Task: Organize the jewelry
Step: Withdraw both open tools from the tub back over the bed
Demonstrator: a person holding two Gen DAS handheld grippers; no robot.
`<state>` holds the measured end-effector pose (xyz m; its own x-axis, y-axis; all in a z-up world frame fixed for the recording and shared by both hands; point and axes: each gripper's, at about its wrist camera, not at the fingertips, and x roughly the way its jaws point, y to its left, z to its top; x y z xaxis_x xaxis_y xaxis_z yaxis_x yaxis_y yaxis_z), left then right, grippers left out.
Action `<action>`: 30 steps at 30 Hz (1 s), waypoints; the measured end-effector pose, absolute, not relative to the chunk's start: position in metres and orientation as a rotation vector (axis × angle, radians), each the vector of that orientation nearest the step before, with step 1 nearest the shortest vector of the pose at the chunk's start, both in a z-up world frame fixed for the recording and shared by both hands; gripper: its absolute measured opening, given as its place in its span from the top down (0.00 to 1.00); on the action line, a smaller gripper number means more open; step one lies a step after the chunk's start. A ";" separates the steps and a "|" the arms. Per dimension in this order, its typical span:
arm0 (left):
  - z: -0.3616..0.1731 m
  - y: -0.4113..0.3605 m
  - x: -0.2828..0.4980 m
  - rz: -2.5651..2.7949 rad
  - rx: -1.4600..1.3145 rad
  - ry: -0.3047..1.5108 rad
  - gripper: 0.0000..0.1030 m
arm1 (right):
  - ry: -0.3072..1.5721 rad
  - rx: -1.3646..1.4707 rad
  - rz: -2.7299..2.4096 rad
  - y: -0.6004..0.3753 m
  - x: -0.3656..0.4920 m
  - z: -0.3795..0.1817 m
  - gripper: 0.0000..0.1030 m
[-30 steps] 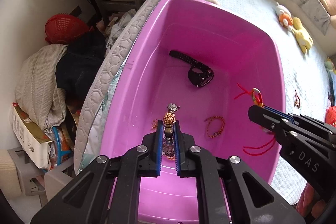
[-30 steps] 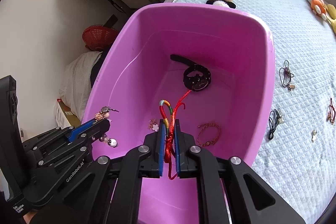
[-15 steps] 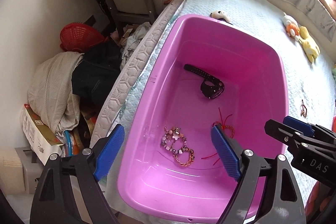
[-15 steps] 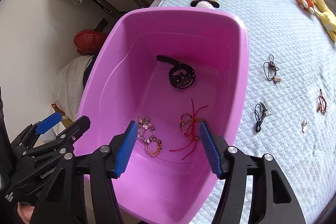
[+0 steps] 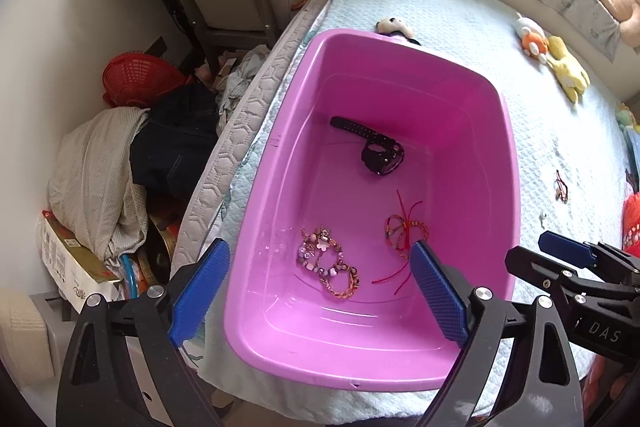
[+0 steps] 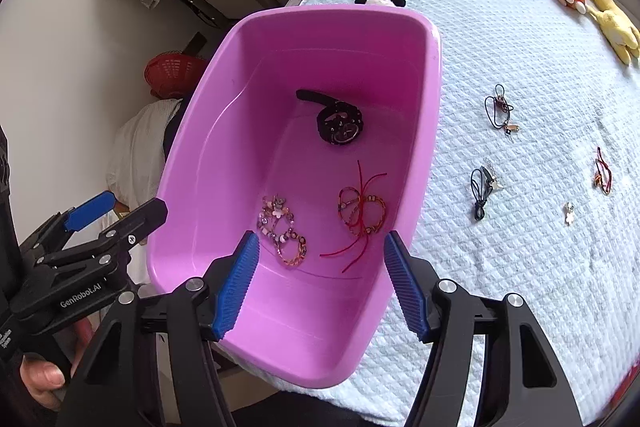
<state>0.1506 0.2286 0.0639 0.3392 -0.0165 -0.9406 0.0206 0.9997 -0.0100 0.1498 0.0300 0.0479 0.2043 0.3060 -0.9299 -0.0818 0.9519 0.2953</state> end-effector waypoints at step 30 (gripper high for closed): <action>0.093 0.063 0.069 -0.230 0.082 1.155 0.08 | 1.211 0.443 -0.052 -0.172 -0.023 0.067 0.37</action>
